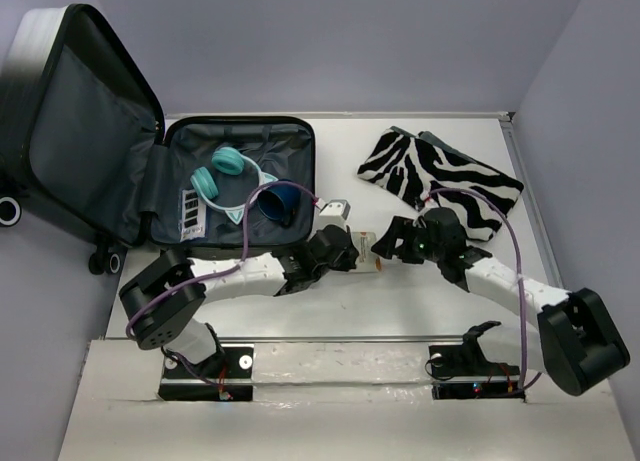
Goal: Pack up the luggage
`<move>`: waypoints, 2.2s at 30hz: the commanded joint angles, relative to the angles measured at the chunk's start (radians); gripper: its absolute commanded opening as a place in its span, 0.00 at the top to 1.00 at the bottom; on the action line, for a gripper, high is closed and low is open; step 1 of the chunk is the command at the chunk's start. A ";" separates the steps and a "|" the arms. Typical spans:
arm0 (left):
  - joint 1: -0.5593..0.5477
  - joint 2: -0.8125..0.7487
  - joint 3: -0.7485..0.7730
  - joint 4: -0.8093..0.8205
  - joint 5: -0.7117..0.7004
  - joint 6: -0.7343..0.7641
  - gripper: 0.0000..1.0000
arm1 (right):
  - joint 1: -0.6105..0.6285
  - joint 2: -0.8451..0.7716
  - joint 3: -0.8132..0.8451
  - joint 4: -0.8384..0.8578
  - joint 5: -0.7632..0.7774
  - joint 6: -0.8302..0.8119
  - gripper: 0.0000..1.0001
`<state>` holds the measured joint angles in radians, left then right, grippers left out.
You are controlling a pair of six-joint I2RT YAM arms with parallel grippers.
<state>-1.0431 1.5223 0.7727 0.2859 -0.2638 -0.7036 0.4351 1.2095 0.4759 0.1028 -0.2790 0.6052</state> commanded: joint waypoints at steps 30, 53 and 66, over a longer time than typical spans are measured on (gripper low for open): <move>0.749 -0.669 0.006 -0.140 0.015 0.050 0.01 | -0.303 0.093 0.426 -0.276 0.343 -0.099 0.08; 0.259 -0.556 0.048 -0.137 0.029 0.171 0.02 | -0.188 0.845 0.904 -0.555 0.436 -0.289 0.73; 0.129 -0.161 0.272 -0.182 0.061 0.213 0.01 | -0.179 0.219 0.224 -0.348 0.172 -0.121 0.31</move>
<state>-0.9089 1.2953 0.9680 0.0959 -0.2092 -0.5278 0.2455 1.5543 0.8013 -0.2169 -0.0204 0.4278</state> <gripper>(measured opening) 0.986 0.384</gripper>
